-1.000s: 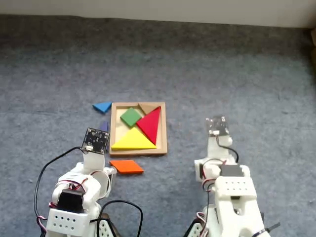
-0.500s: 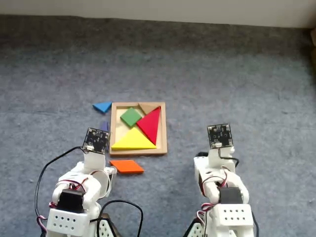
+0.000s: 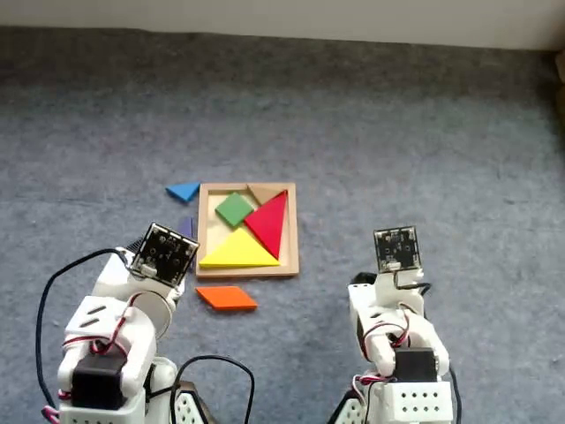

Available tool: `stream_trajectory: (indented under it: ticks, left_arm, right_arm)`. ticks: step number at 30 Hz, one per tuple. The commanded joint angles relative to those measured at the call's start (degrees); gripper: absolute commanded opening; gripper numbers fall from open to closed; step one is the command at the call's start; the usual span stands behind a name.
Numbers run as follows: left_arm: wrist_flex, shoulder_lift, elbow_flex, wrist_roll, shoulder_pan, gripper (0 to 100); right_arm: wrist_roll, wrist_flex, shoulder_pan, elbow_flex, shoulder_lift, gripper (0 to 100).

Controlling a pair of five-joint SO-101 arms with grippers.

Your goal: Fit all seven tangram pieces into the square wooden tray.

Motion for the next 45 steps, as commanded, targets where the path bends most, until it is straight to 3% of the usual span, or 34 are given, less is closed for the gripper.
stream_trajectory:
  ticks: [1, 9, 14, 21, 27, 33, 45]
  left_arm:
    - [-1.23, 4.44, -8.66, -1.85, -1.1, 6]
    - [-1.58, 35.3, -23.96, -1.85, -0.92, 7]
    - [-2.55, 54.11, -29.93, -1.49, -0.92, 28]
    - [-13.89, 77.49, -37.05, 0.09, 0.4, 27]
    - [-15.38, 94.02, -45.49, 3.52, 6.55, 27]
    - [-22.07, 104.22, -52.35, 6.07, 7.34, 27]
    - [-22.24, 115.21, -61.93, 5.54, 6.46, 28]
  right_arm:
    - [-0.7, 0.31, 0.57, 8.48, -0.57, 0.5]
    - [-0.7, 0.31, 0.57, 8.48, -0.75, 0.5]
    - [-0.7, 0.31, 0.75, 8.48, -0.75, 0.5]
    - [-0.53, 0.31, 0.84, 8.48, -0.84, 0.5]
    - [-0.44, 0.48, 0.84, 8.48, -1.01, 0.5]
    - [-0.44, 0.66, 0.84, 8.48, -1.01, 0.5]
    - [-0.44, 0.66, 0.84, 8.48, -1.01, 0.5]
